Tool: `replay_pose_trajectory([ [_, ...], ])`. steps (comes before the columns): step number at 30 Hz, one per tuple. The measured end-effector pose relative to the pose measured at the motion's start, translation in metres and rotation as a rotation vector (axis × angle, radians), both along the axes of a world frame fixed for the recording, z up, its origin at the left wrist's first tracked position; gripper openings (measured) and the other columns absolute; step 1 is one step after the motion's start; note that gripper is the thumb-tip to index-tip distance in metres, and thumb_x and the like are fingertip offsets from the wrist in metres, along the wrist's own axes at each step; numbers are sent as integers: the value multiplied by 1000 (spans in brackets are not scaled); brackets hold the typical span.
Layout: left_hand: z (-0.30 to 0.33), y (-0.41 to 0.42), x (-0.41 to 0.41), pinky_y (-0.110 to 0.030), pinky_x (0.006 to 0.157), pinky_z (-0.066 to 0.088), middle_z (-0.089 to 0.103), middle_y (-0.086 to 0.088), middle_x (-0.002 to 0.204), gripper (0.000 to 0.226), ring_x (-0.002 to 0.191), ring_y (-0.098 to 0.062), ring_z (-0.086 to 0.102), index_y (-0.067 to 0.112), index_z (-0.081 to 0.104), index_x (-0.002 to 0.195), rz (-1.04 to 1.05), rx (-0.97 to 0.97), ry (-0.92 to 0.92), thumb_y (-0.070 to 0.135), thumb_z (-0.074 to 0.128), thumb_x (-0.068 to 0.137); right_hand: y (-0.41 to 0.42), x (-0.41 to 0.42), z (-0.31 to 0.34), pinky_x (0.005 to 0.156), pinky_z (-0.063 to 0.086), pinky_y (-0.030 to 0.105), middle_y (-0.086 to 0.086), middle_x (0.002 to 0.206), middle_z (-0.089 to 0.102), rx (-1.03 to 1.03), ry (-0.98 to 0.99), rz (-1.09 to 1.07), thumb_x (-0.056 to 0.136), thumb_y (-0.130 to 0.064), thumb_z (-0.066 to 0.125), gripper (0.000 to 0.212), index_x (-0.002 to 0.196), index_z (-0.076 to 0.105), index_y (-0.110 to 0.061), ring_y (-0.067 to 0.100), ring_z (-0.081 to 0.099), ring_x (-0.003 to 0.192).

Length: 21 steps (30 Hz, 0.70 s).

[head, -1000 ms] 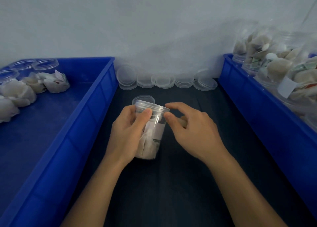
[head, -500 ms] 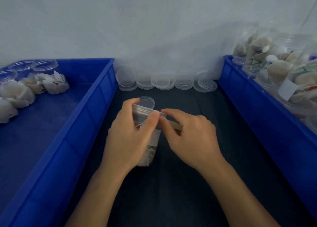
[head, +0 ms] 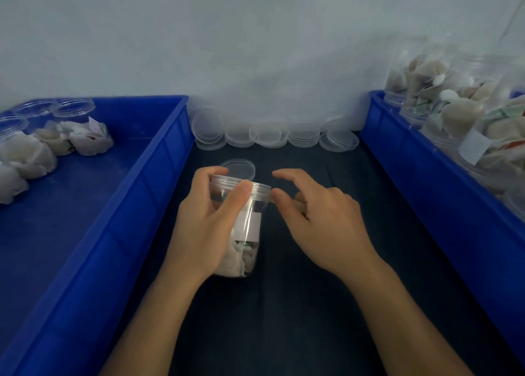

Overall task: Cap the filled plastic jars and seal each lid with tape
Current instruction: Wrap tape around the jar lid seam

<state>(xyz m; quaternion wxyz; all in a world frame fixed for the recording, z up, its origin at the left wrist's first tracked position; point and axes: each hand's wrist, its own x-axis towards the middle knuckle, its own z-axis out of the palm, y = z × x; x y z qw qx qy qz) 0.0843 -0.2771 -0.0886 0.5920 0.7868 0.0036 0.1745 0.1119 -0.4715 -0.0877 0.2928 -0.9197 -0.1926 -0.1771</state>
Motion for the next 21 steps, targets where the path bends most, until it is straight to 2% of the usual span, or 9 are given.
replay_pose_trajectory([
  [3,-2,1,1,-19,70,56,71,23,111,54,98,-1,72,44,57,123,-8,-33,22,74,62,78,1,1,-1,58,49,32,-13,54,52,-1,-11,-5,103,-62,37,39,136,51,-45,7,55,53],
  [6,-4,2,2,-25,75,55,73,19,106,51,94,-3,73,41,62,119,-19,-86,43,72,62,78,3,-1,-1,61,53,36,-15,55,52,3,-16,-7,103,-64,34,41,135,52,-45,8,56,54],
  [8,-5,0,2,-20,68,56,75,14,102,50,88,-3,73,36,64,114,-34,-136,44,70,63,77,6,-2,-1,62,55,38,-14,58,54,-13,-29,-16,104,-66,29,42,133,52,-47,10,58,57],
  [11,-6,0,3,-15,67,55,75,10,98,44,84,-4,73,30,66,110,-68,-193,61,64,64,82,10,-5,-1,60,54,38,-13,60,55,-47,-70,-42,103,-65,21,45,130,52,-48,12,59,57],
  [15,-6,0,4,-18,67,58,77,9,97,38,84,-7,75,28,62,123,-137,-266,86,49,62,91,11,-7,-2,59,53,38,-13,62,57,-43,-100,-47,104,-62,22,46,128,57,-44,13,58,57],
  [18,-6,-1,1,-17,71,58,75,14,104,38,93,-8,75,36,56,130,-182,-239,53,48,58,94,10,-7,-2,57,51,37,-16,60,50,9,-127,-38,105,-58,28,45,125,63,-38,13,55,54],
  [21,-5,-3,-2,-24,79,59,67,16,114,52,103,-8,71,45,50,132,-115,-89,12,62,61,85,9,-8,-2,52,48,35,-16,59,50,19,-163,-34,106,-55,33,42,121,66,-34,11,53,51],
])
